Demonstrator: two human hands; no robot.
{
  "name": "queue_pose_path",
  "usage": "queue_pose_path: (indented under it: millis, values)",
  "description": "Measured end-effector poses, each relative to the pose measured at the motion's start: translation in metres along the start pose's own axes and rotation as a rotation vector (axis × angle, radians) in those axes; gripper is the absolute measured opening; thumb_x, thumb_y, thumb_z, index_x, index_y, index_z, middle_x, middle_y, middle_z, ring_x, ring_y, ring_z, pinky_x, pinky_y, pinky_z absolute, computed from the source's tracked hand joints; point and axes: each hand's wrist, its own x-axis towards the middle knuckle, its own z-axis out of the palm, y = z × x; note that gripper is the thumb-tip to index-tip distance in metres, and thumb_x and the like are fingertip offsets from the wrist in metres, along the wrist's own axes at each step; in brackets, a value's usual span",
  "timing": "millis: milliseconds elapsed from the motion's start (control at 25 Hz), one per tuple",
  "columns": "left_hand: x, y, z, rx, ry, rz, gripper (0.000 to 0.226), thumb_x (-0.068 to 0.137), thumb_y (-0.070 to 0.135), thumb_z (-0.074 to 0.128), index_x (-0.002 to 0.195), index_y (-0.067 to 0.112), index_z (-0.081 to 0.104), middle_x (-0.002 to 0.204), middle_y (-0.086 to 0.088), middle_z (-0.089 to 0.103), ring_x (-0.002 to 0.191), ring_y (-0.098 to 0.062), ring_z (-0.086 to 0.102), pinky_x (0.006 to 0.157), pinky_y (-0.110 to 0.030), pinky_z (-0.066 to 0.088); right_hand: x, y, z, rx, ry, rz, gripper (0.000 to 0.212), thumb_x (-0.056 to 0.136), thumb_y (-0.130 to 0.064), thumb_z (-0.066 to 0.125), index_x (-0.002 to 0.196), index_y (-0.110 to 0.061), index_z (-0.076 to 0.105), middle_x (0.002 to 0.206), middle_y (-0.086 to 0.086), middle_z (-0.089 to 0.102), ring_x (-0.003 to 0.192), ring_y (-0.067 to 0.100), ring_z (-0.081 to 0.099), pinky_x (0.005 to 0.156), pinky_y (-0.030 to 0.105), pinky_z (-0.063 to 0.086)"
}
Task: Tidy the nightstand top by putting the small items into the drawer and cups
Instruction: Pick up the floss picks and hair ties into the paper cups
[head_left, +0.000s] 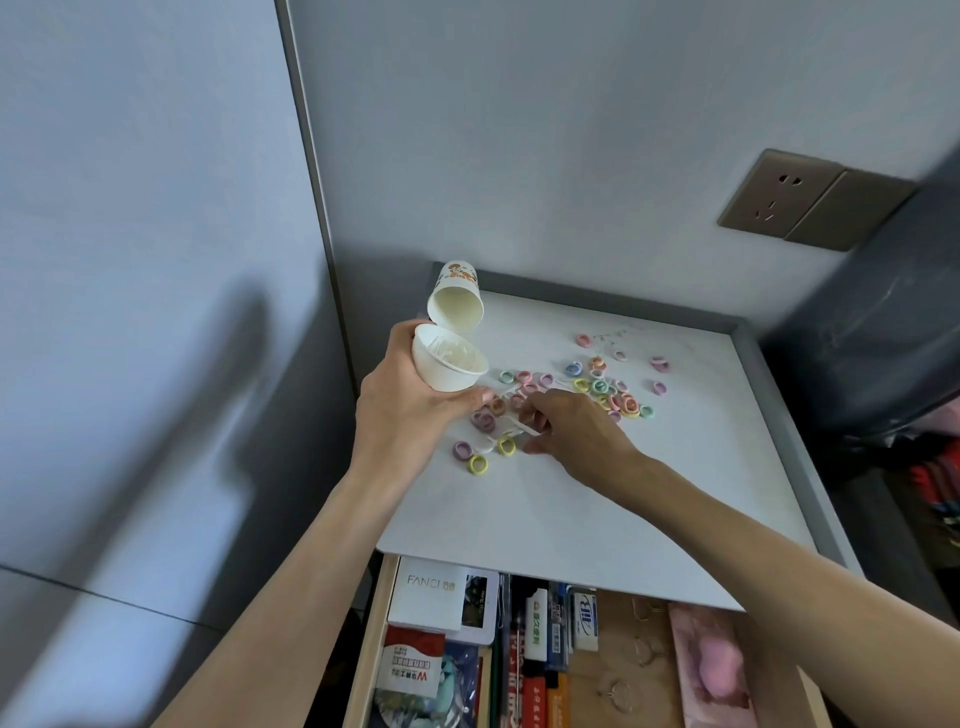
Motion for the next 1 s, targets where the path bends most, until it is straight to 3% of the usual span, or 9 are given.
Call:
queue_pose_path:
  millis: [240, 560, 680, 800, 920, 1000]
  values:
    - [0.001, -0.001, 0.003, 0.012, -0.019, 0.004, 0.067, 0.064, 0.030, 0.091, 0.118, 0.030, 0.052, 0.099, 0.014, 0.067, 0.096, -0.009, 0.063, 0.082, -0.029, 0.051, 0.012, -0.001, -0.008, -0.082, -0.063, -0.005, 0.026, 0.079, -0.030, 0.079, 0.097, -0.015, 0.067, 0.090, -0.003, 0.051, 0.087, 0.020, 0.057, 0.070, 0.030, 0.041]
    - [0.001, 0.000, 0.003, 0.022, -0.040, -0.010, 0.069, 0.065, 0.031, 0.091, 0.121, 0.029, 0.050, 0.100, 0.015, 0.064, 0.094, -0.004, 0.061, 0.071, -0.015, 0.044, 0.023, -0.004, -0.014, -0.099, -0.087, 0.060, 0.021, 0.076, -0.030, 0.082, 0.083, -0.019, 0.065, 0.081, -0.001, 0.063, 0.079, 0.020, 0.061, 0.060, 0.026, 0.038]
    - [0.001, 0.000, 0.003, 0.030, -0.040, -0.012, 0.069, 0.065, 0.031, 0.090, 0.121, 0.029, 0.050, 0.099, 0.015, 0.064, 0.094, -0.004, 0.061, 0.071, -0.016, 0.045, 0.024, -0.002, -0.020, -0.026, -0.069, 0.080, 0.023, 0.075, -0.026, 0.082, 0.075, -0.021, 0.059, 0.072, -0.005, 0.058, 0.071, 0.016, 0.056, 0.051, 0.022, 0.033]
    - [0.002, 0.000, 0.004, 0.044, -0.044, -0.014, 0.069, 0.065, 0.032, 0.091, 0.121, 0.028, 0.050, 0.099, 0.015, 0.064, 0.094, -0.006, 0.061, 0.072, -0.018, 0.046, 0.025, 0.001, -0.028, 0.092, -0.035, 0.112, 0.019, 0.075, -0.023, 0.082, 0.075, -0.019, 0.063, 0.071, -0.006, 0.060, 0.068, 0.013, 0.055, 0.052, 0.020, 0.035]
    - [0.002, 0.000, 0.005, 0.039, -0.045, -0.026, 0.070, 0.063, 0.032, 0.091, 0.120, 0.028, 0.051, 0.099, 0.014, 0.065, 0.093, -0.005, 0.062, 0.069, -0.014, 0.044, 0.025, 0.004, -0.037, 0.133, 0.007, 0.111, 0.014, 0.079, -0.023, 0.078, 0.085, -0.012, 0.073, 0.076, 0.002, 0.068, 0.067, 0.016, 0.059, 0.054, 0.021, 0.041]
    - [0.001, 0.001, 0.005, 0.038, -0.049, -0.041, 0.070, 0.063, 0.032, 0.092, 0.120, 0.029, 0.051, 0.098, 0.014, 0.065, 0.093, -0.003, 0.062, 0.066, -0.012, 0.043, 0.025, 0.006, -0.044, 0.209, 0.043, 0.131, 0.012, 0.081, -0.025, 0.077, 0.081, -0.013, 0.075, 0.074, 0.009, 0.070, 0.058, 0.015, 0.054, 0.055, 0.027, 0.040]
